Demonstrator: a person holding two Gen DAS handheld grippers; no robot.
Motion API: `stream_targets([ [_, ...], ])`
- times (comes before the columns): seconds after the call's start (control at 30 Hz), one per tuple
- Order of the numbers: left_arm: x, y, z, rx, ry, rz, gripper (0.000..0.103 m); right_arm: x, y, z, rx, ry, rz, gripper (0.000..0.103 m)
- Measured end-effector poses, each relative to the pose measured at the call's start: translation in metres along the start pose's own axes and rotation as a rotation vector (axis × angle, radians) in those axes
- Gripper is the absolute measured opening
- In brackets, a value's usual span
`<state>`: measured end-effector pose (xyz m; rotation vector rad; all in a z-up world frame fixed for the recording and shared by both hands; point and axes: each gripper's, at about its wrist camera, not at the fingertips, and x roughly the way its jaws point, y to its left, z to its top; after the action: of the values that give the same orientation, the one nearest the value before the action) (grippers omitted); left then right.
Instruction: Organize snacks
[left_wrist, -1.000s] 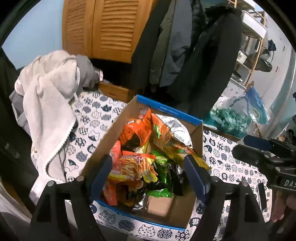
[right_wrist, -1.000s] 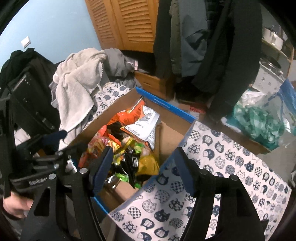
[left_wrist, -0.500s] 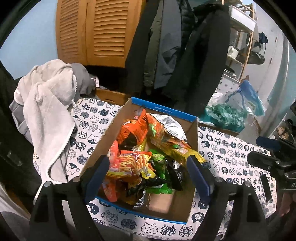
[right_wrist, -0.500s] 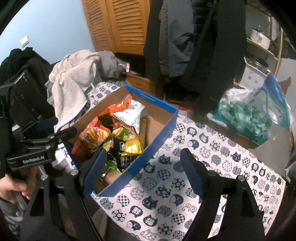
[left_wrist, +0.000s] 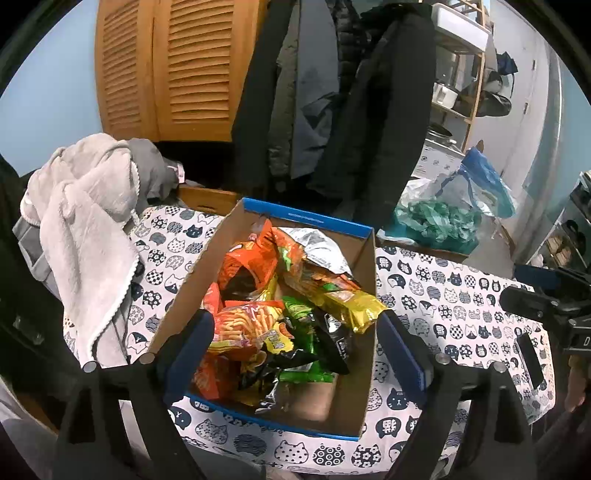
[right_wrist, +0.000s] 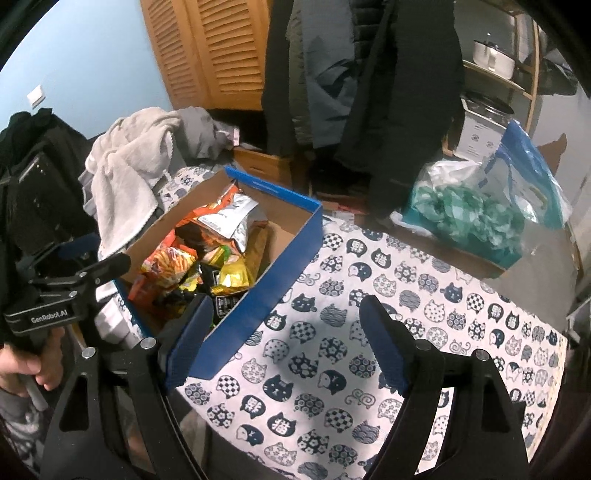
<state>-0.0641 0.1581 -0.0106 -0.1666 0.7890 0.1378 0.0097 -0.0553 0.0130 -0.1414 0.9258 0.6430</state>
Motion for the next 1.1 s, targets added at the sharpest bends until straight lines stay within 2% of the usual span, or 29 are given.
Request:
stream_targets([
  [0.13,-0.004,-0.004,0.002,-0.001,-0.013,-0.02,0.094,-0.004,-0.002,-0.003,0.002,-0.004,-0.001,0.082],
  [0.63,-0.006,-0.016,0.002,0.034,-0.027,-0.009,0.095,-0.011,-0.006,-0.003,0.006,-0.015,-0.007,0.082],
  [1.1,-0.009,-0.032,0.0,0.112,-0.057,0.034,0.095,-0.009,-0.004,-0.004,0.006,-0.005,-0.011,0.082],
])
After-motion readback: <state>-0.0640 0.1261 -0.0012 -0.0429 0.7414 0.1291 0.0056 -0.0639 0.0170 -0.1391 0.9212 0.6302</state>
